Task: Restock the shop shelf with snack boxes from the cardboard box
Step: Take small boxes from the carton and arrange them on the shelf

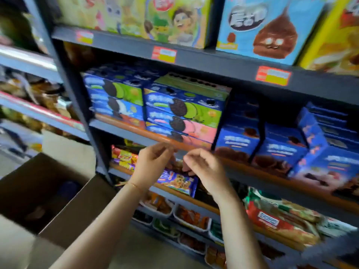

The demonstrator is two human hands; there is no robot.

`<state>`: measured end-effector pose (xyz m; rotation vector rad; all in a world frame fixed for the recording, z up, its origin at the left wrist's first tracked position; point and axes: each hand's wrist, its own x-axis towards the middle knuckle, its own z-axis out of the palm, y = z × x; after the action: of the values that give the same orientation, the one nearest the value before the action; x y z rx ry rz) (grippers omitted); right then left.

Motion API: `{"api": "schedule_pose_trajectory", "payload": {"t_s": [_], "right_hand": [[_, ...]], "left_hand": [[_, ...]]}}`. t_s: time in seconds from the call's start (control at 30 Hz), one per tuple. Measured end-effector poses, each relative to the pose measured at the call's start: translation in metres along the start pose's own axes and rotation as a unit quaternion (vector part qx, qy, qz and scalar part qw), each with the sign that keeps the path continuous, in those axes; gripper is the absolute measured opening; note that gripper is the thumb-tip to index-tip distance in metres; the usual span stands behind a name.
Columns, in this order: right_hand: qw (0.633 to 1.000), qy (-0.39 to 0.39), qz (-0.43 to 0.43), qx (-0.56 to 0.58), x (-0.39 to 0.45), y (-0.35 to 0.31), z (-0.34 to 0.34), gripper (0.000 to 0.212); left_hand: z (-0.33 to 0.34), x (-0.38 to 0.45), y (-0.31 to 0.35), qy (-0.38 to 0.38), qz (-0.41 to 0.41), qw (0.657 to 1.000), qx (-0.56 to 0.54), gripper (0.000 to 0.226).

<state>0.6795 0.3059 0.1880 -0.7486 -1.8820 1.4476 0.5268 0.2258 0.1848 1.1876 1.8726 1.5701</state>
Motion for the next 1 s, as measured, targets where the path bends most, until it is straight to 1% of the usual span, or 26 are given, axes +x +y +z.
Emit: {"api": "schedule_pose_trajectory", "payload": {"t_s": [0.07,0.13,0.23,0.33,0.4,0.47,0.57,0.63,0.73,0.8,0.87,0.9,1.0], "right_hand": [[0.997,-0.058,0.050,-0.014,0.025,0.022,0.064,0.009],[0.988,-0.123,0.096,-0.022,0.045,0.046,0.132,0.008],[0.966,-0.204,0.157,-0.023,0.069,0.079,0.240,0.011],[0.936,-0.273,0.218,-0.038,0.094,0.112,0.348,0.012],[0.919,-0.295,0.255,-0.056,0.113,0.135,0.416,0.013],[0.907,-0.303,0.283,-0.076,0.134,0.163,0.482,0.013],[0.893,-0.298,0.313,-0.121,0.168,0.210,0.568,0.010],[0.883,-0.297,0.322,-0.168,0.194,0.249,0.615,0.011],[0.872,-0.289,0.318,-0.233,0.236,0.317,0.671,0.031],[0.860,-0.295,0.321,-0.267,0.259,0.363,0.699,0.041],[0.843,-0.313,0.313,-0.305,0.276,0.410,0.721,0.046],[0.837,-0.318,0.302,-0.327,0.281,0.433,0.730,0.053],[0.825,-0.327,0.271,-0.373,0.281,0.488,0.747,0.094]], "left_hand": [[-0.053,-0.006,-0.049,0.060,-0.079,0.995,0.007,0.019],[-0.105,-0.017,-0.101,0.108,-0.157,0.982,-0.002,0.021],[-0.183,-0.034,-0.173,0.175,-0.261,0.949,-0.021,0.018],[-0.261,-0.045,-0.244,0.228,-0.328,0.917,-0.005,0.020],[-0.310,-0.045,-0.297,0.255,-0.381,0.888,-0.022,0.022],[-0.352,-0.043,-0.355,0.281,-0.436,0.852,-0.063,0.023],[-0.400,-0.025,-0.433,0.294,-0.494,0.809,-0.120,0.016],[-0.420,0.000,-0.481,0.290,-0.524,0.781,-0.175,0.017],[-0.434,0.041,-0.558,0.312,-0.560,0.710,-0.291,0.018],[-0.434,0.059,-0.609,0.331,-0.572,0.674,-0.331,0.016],[-0.428,0.069,-0.655,0.353,-0.584,0.638,-0.357,0.020],[-0.424,0.073,-0.674,0.362,-0.591,0.621,-0.366,0.024],[-0.412,0.075,-0.719,0.365,-0.613,0.584,-0.387,0.041]]}}
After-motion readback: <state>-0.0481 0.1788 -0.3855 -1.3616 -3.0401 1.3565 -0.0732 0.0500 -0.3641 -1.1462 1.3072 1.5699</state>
